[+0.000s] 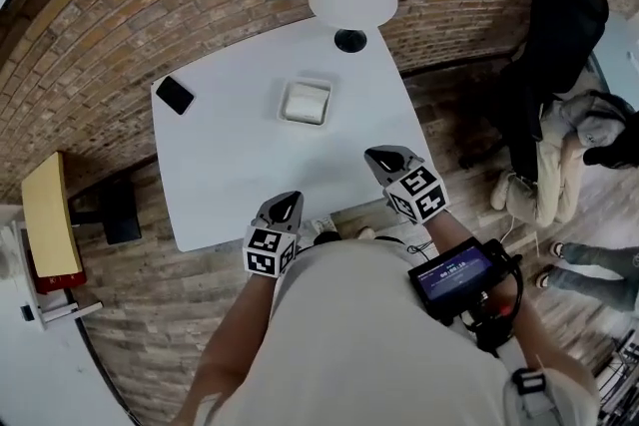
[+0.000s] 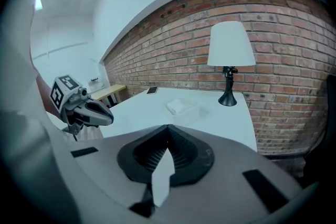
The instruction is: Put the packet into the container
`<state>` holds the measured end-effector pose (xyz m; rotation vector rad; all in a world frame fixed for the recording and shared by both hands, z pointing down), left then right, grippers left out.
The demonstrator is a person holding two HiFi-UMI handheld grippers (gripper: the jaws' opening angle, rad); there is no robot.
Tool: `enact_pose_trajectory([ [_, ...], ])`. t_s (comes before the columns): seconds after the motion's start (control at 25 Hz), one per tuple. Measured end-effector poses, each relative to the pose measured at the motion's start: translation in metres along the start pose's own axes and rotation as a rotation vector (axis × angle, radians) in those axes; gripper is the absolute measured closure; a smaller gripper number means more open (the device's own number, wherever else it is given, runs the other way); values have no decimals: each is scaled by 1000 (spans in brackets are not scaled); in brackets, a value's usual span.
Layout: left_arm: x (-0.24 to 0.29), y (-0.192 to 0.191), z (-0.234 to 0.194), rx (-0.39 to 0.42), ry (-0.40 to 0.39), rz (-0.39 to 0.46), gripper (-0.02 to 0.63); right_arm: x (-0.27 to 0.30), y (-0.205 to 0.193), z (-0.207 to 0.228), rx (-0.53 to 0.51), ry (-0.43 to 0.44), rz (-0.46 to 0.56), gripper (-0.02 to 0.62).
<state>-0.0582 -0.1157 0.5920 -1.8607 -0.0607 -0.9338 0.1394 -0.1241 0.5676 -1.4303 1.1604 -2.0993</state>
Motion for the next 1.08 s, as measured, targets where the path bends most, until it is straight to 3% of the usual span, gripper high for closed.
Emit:
enact_pose_trajectory([
  [0.24,3,4,31,25,-16,0,597,-39,-33,-22,94,55,69,588],
  [0.48,3,5,54,53,-23,-8,597,-55,-57,-35,106,84,72,588],
  [1.08,-1,1,78,66,-7,-7,597,-73,-68,-33,94,88,85,588],
])
Point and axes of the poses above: the fingertips, and each gripper's own axes: x forward along the fingers, z to its right, y out of its top, the point moved 3 cm from there along -x, backward along the fingers, and after that the axes turned 4 degrees about -z, right-handed, at the moved point
